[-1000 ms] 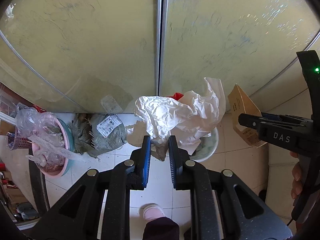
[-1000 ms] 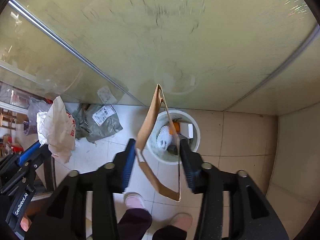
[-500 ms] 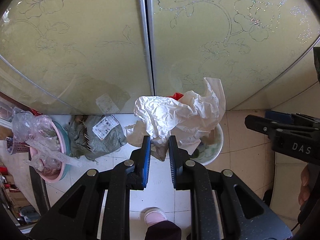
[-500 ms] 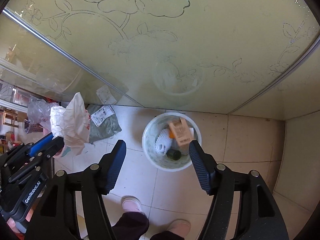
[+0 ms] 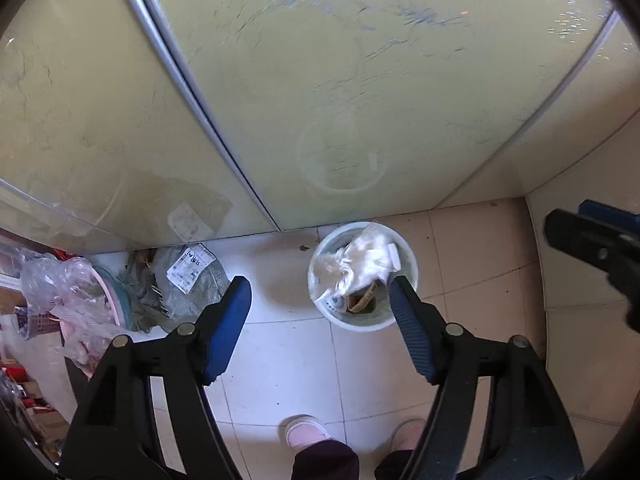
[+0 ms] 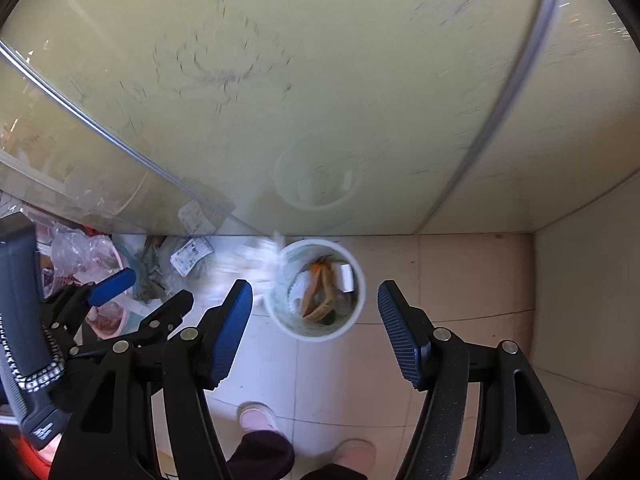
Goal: Collect trash
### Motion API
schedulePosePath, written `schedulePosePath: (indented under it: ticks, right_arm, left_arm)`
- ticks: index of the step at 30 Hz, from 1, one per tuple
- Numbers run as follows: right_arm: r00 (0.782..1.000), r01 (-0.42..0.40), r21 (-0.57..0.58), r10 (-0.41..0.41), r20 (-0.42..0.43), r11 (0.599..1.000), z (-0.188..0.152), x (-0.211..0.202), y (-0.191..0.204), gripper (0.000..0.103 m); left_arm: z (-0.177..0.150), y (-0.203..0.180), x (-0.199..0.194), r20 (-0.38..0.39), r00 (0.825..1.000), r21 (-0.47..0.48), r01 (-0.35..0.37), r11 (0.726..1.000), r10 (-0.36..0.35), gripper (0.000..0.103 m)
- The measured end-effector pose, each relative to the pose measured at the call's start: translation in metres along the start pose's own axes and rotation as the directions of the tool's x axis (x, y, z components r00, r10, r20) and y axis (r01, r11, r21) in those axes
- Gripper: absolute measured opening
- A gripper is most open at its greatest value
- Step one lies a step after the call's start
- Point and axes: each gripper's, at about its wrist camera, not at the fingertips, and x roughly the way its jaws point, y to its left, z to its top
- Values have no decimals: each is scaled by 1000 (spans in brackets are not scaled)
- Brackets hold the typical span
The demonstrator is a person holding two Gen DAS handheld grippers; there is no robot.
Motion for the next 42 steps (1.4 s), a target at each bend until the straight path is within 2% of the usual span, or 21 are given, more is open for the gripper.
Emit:
schedulePosePath:
  ticks: [4,7,12,16,18,21,24,28,29,33,35,37,39,42]
  right_arm:
    - [999,5,7,-5,35,1000,-1,-40,-2,62]
    - [998,0,4,0,68,1000,1,-87,-4,62]
    - [987,-15,-31,20,162,999,4,-196,0,62]
    - [964,-24,-82,45,260,996,1,-293,5,62]
    - [943,-22,-116,59,326,993,-4,-347,10,62]
    - [899,4,-165,69,432,986,-17,-416,17,62]
    - [845,12,-197,95,526,980,-38,-475,36,62]
    - [775,-34,-233,172,608,972,-69,-531,62,62]
    - [760,-45,-243,191,621,969,-76,-537,65,62]
    - [715,-60,-264,226,662,963,-111,-571,90,62]
    - [702,-46,-276,227,675,960,-128,-584,103,63]
    - [686,-23,-276,216,695,961,-146,-595,114,67]
    - [670,-12,-266,205,714,964,-163,-604,124,80]
    - [649,-3,-242,186,738,970,-185,-615,135,94]
  left_arm:
    - [2,-5,-38,15,1000,-6,0,1000,0,71]
    - [3,-9,-90,55,998,-15,-6,1000,7,71]
    - [7,-24,-212,162,987,-35,-17,999,22,71]
    - [1,-31,-318,271,963,-58,7,998,9,71]
    - [-5,-35,-375,337,942,-63,36,997,-13,71]
    - [-19,-34,-446,430,902,-51,61,997,-33,71]
    - [-40,-38,-519,527,849,-23,61,998,-40,71]
    - [-71,-35,-595,623,779,21,74,997,-71,71]
    - [-78,-31,-610,638,766,30,80,996,-81,71]
    - [-125,-23,-662,699,705,71,98,993,-119,75]
    - [-146,-20,-682,718,685,71,100,992,-121,93]
    - [-170,-12,-698,738,665,60,109,992,-118,101]
    - [-189,-9,-711,744,659,50,112,992,-112,102]
    - [-212,-2,-722,752,651,41,108,993,-102,102]
